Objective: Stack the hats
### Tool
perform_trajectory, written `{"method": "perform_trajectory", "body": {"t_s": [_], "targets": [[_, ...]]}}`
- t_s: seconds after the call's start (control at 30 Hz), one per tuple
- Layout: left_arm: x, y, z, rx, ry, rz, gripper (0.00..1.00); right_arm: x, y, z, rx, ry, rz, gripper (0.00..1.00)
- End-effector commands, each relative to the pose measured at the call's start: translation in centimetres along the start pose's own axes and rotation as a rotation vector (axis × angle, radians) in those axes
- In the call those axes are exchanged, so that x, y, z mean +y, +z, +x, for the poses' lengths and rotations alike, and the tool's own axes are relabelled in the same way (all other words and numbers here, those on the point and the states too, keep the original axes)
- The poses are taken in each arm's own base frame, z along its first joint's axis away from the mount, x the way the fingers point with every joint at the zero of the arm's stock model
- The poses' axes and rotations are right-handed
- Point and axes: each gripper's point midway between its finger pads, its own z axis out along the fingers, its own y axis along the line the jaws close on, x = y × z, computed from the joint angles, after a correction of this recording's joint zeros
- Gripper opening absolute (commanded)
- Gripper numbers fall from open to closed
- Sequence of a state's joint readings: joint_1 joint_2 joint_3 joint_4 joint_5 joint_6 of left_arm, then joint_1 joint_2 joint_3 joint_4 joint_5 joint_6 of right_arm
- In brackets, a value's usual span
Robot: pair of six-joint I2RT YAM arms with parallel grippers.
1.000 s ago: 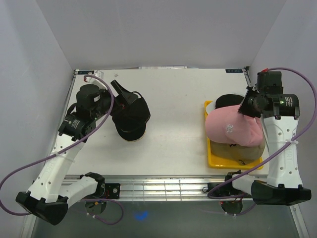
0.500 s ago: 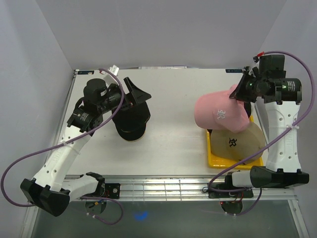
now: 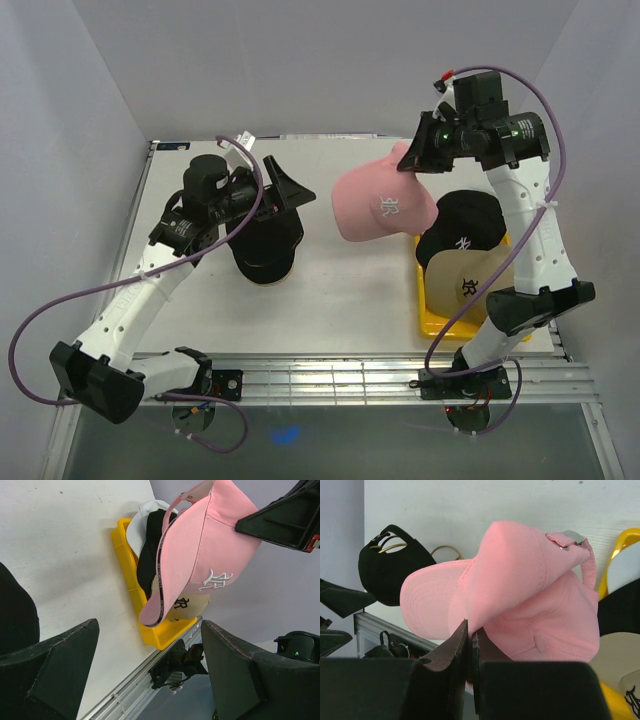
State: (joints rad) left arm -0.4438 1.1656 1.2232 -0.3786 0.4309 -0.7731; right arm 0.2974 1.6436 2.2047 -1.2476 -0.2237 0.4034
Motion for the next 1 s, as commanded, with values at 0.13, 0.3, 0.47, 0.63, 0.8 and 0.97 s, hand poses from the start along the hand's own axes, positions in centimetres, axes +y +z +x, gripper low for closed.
{"method": "perform_trajectory", "body": {"t_s": [0.13, 0.3, 0.47, 0.63, 0.8, 0.97], "targets": [[-0.9, 0.9, 0.3, 0.031, 0.008, 0.061, 0.94, 6.0, 0.9, -0.3, -0.021, -0.034, -0.157, 0.08], [-0.7, 1.5, 0.7, 0.062, -0.007, 0.063, 0.94, 8.1, 1.9, 0.4, -0.007, -0.056, -0.192, 0.08], [-0.1, 1.9, 1.3, 0.078, -0.025, 0.051, 0.94, 9.5, 2.4, 0.9, 0.005, -0.073, -0.222, 0.08], [-0.5, 1.7, 1.4, 0.083, -0.036, 0.065, 0.9, 10.4, 3.2, 1.2, 0.018, -0.092, -0.239, 0.08], [-0.6, 1.2, 1.4, 0.083, -0.028, 0.055, 0.86, 10.8, 4.1, 1.1, 0.029, -0.134, -0.25, 0.08], [-0.6, 0.5, 1.1, 0.079, 0.01, 0.03, 0.81, 10.9, 4.2, 1.6, 0.05, -0.21, -0.287, 0.08]]}}
